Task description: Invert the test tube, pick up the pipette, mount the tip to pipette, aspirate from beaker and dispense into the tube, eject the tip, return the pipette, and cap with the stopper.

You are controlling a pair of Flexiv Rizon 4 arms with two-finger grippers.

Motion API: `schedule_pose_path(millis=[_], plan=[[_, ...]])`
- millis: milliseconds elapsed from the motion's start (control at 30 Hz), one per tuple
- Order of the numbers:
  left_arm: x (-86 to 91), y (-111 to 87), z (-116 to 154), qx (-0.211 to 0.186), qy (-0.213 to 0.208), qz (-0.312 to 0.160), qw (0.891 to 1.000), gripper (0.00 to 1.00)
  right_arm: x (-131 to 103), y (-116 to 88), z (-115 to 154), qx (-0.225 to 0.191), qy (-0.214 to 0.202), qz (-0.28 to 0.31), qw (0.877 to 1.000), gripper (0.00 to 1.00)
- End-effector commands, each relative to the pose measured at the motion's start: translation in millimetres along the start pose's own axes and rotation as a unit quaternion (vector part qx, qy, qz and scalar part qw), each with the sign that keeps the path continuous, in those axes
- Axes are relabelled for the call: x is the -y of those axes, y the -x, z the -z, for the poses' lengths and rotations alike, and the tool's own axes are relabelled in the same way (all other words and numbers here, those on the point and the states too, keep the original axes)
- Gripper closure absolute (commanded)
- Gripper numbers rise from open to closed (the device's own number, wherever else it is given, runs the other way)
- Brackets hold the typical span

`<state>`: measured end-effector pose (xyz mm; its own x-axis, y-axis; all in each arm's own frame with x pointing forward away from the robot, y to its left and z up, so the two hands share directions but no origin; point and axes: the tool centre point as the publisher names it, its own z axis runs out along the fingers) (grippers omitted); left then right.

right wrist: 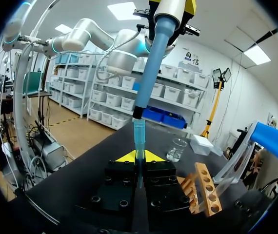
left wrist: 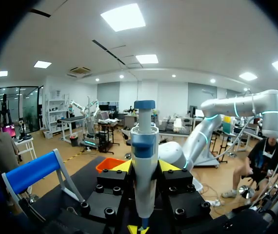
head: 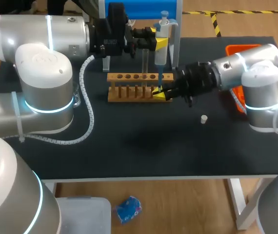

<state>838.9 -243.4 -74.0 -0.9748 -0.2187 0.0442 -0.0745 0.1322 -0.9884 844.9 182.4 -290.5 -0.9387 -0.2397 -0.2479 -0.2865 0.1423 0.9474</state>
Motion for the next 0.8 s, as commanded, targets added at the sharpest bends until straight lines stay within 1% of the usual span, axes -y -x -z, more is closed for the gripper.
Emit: schedule_pose_path(millis=[33,200,367,633,700,800], plan=[[0.6,-0.1,0,0.000,0.001,0.000,1.000,1.00,-4,2,0,-0.001,0.001,0.003,1.000,1.00],[0.6,-0.1,0,0.000,0.001,0.000,1.000,1.00,-7,-1,0,-0.003,0.003,0.007,1.000,1.00],[0.6,-0.1,0,0.000,0.001,0.000,1.000,1.00,-5,-6,0,-0.006,0.004,0.004,1.000,1.00],[0.6,-0.1,0,0.000,0.001,0.000,1.000,1.00,-7,-6,2,-0.005,0.007,0.001,1.000,1.00],[0.6,-0.1,0,0.000,0.001,0.000,1.000,1.00,-7,-7,1,-0.007,0.018,-0.014,1.000,1.00],[0.6,-0.1,0,0.000,0.001,0.000,1.000,1.00,-7,-9,2,-0.007,0.044,-0.049,0.998,1.00]])
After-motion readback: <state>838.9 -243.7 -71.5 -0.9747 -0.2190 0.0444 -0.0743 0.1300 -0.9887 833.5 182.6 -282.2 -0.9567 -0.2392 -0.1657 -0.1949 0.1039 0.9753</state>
